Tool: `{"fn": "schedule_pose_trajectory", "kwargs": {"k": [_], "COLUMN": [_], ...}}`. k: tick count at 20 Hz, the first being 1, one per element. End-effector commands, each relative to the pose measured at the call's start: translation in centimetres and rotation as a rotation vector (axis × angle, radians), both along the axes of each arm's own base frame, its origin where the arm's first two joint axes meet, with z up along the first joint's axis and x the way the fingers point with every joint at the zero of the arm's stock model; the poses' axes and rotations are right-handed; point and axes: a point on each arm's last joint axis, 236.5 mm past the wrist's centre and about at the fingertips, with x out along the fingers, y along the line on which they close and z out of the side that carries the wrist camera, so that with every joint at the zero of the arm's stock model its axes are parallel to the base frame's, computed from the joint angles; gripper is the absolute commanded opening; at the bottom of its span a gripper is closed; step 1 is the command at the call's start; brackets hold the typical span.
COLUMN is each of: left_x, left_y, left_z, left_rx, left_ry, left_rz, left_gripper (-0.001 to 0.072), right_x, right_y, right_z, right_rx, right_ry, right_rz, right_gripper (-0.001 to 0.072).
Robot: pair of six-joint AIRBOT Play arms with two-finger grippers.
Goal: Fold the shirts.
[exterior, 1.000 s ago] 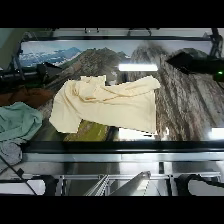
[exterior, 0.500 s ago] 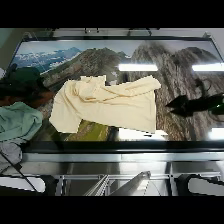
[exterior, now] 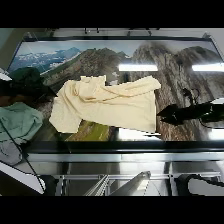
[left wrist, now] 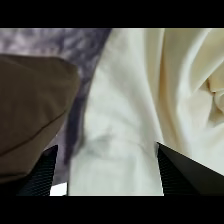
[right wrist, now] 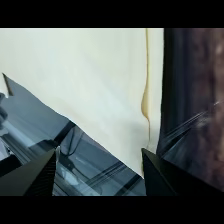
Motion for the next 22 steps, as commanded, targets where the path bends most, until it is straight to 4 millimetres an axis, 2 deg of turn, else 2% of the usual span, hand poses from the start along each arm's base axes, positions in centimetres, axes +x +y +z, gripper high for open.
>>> {"fn": "schedule_pose_trajectory", "kwargs": {"k": [1, 3, 5, 6, 7, 10, 13, 15, 16, 17, 18, 20, 22], "left_x": [0.9, 0.8, -0.8, -1.6, -2.1, -1.9, -1.9, -2.0, -2.0, -2.0, -2.1, -2.5, -2.6], "left_y": [-2.8, -5.2, -6.5, -6.7, -6.8, -6.0, -5.5, -5.4, -5.4, -5.4, -5.5, -5.5, -5.4], "left_z": [-0.8, -0.6, -0.5, -0.2, 0.1, 0.9, 1.1, 1.2, 1.2, 1.2, 1.2, 1.4, 1.9], "left_rx": [-0.081, -0.144, -0.184, -0.206, -0.225, -0.235, -0.238, -0.24, -0.24, -0.24, -0.242, -0.251, -0.251], "left_ry": [0.036, 0.048, 0.118, 0.147, 0.17, 0.174, 0.186, 0.191, 0.193, 0.194, 0.197, 0.211, 0.228], "left_rz": [-0.043, -0.108, -0.204, -0.241, -0.271, -0.255, -0.232, -0.226, -0.226, -0.226, -0.229, -0.238, -0.219], "left_gripper": [0.0693, 0.0677, 0.0285, 0.0127, 0.0018, 0.0016, 0.0016, 0.0016, 0.0016, 0.0016, 0.0017, 0.0016, 0.0016], "right_x": [0.1, -0.1, -0.9, -1.4, -1.8, -2.6, -2.9, -2.9, -2.9, -2.8, -2.6, -2.5, -2.5], "right_y": [0.3, 0.1, -0.3, -0.7, -1.0, -1.2, -1.6, -1.2, -0.5, 0.5, 1.6, 3.4, 4.7], "right_z": [0.2, 0.0, -0.7, -1.3, -1.7, -2.8, -5.0, -6.2, -6.6, -7.0, -7.2, -7.3, -5.9], "right_rx": [0.009, -0.004, -0.038, -0.066, -0.084, -0.107, -0.159, -0.174, -0.162, -0.14, -0.11, -0.058, 0.009], "right_ry": [-0.018, -0.016, -0.002, 0.014, 0.029, 0.054, 0.065, 0.076, 0.088, 0.096, 0.086, 0.084, 0.065], "right_rz": [0.006, 0.017, 0.046, 0.062, 0.07, 0.065, 0.022, 0.021, 0.023, 0.027, 0.041, 0.06, 0.083], "right_gripper": [0.0571, 0.0571, 0.0572, 0.0571, 0.0572, 0.0571, 0.057, 0.0568, 0.0545, 0.0438, 0.0365, 0.0367, 0.0359]}}
